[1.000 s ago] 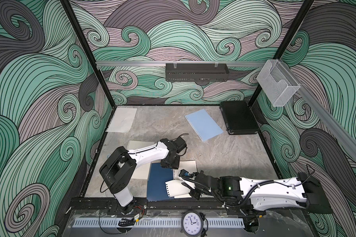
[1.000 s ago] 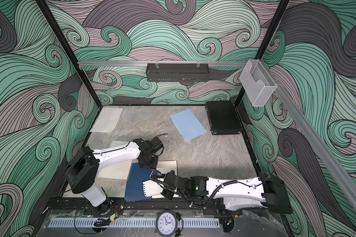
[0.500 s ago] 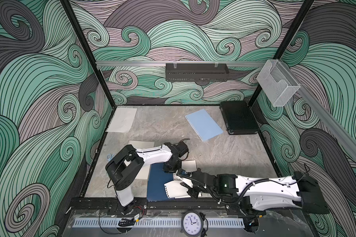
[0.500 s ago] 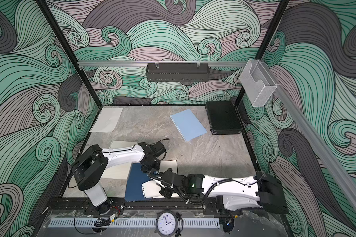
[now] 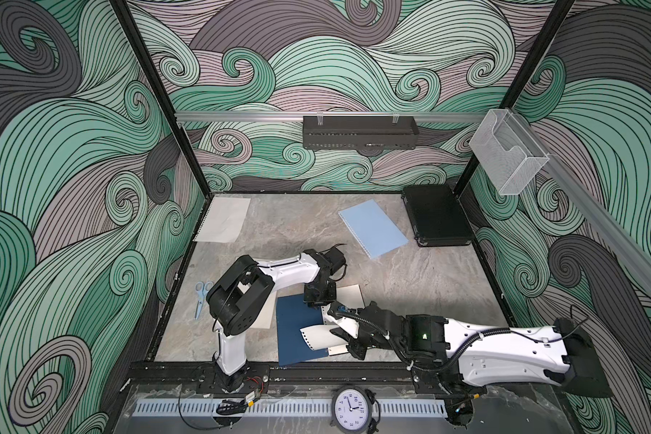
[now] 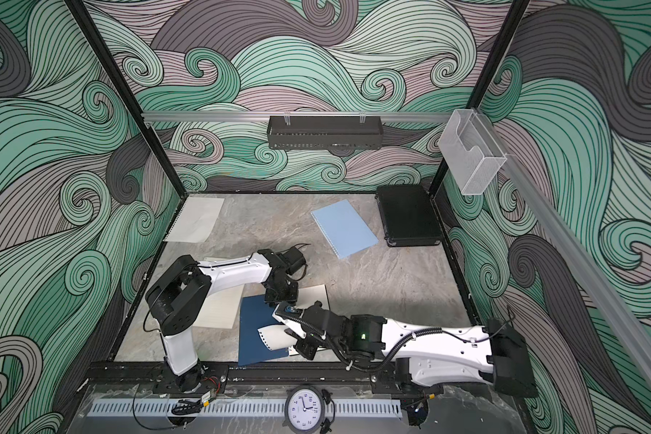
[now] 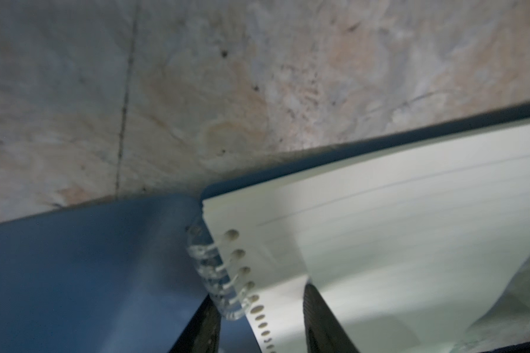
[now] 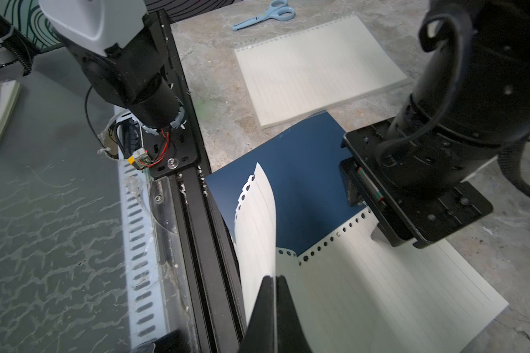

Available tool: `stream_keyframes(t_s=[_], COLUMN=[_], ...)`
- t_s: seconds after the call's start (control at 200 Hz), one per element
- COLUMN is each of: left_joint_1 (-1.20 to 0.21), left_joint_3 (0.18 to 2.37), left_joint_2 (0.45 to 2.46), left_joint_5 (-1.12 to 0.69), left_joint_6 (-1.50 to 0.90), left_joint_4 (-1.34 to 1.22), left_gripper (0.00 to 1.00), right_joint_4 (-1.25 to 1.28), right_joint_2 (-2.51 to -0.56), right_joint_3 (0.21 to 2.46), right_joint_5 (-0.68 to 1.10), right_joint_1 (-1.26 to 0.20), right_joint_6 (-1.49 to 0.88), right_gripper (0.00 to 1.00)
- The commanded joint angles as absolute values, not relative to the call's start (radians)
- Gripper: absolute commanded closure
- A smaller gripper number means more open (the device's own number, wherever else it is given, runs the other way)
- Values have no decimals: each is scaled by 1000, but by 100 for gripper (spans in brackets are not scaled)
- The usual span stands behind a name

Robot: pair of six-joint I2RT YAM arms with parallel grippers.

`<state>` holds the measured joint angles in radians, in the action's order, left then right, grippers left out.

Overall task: Tear off pages from different notebooks
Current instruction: Tear off the paper from the notebook.

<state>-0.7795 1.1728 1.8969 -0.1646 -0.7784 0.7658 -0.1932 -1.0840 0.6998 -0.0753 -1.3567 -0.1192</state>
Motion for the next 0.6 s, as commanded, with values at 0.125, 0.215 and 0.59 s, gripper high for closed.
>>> stream_keyframes(t_s=[0.125,0.215,0.59], left_joint_1=[-733,-721,-704], left_joint_3=[1129,1146,1143], left_joint_2=[2112,2124,2172], left_joint_5=[-93,-92,-99], left_joint_6=[-722,-712,-712], left_joint_4=[564,566,540], left_gripper=[57,58,58], right_joint_4=[-244,-245,-142], right_joint_2=[-1088,-1123,-1075], right_joint_3=[703,723,669], right_joint_5=[-76,-19,237], right_joint_1=[-1315,-1310,-1378], right_joint_6=[-106,-98,-96], right_gripper=[100,100,100])
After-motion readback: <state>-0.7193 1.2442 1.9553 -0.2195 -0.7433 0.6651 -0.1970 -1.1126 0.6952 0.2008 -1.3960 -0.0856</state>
